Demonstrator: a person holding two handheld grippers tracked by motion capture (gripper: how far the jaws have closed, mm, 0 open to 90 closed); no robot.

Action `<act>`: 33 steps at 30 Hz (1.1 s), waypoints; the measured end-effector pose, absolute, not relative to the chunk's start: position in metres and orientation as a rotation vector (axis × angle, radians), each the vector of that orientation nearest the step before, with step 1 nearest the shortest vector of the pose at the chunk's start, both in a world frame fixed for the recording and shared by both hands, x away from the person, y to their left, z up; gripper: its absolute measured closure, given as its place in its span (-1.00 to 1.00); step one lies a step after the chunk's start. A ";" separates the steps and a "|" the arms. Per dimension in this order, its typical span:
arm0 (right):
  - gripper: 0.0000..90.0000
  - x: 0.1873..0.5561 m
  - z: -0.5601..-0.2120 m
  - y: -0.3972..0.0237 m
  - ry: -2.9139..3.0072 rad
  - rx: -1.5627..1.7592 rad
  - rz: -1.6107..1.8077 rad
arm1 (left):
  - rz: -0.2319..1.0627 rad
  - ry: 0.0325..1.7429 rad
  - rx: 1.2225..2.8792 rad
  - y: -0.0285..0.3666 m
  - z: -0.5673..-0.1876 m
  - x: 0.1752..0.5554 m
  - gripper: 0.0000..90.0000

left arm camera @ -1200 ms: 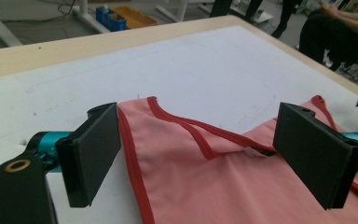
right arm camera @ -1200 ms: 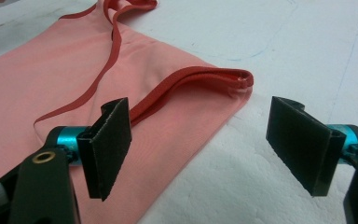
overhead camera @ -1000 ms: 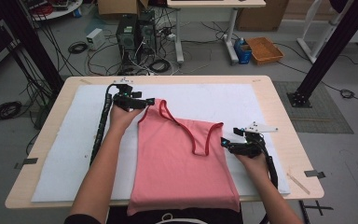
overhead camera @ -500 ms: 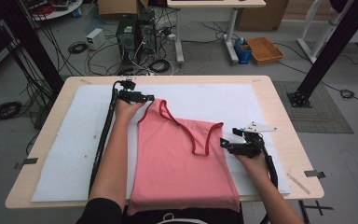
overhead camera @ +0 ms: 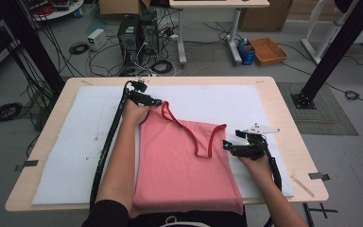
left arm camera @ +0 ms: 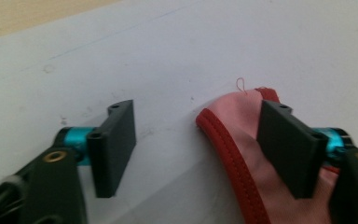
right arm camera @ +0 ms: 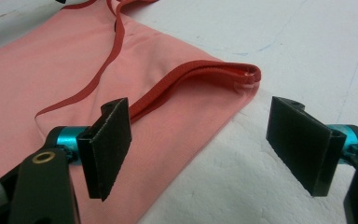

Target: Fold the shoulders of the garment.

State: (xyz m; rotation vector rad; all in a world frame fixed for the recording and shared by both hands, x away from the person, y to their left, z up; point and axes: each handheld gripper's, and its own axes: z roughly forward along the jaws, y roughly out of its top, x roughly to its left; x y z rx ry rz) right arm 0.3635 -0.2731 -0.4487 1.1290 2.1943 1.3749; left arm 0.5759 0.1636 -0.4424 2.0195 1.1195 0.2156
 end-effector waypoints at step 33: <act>-0.51 0.366 -0.449 -0.272 2.219 1.139 1.357 | 0.247 0.772 1.844 0.169 -0.394 0.496 0.92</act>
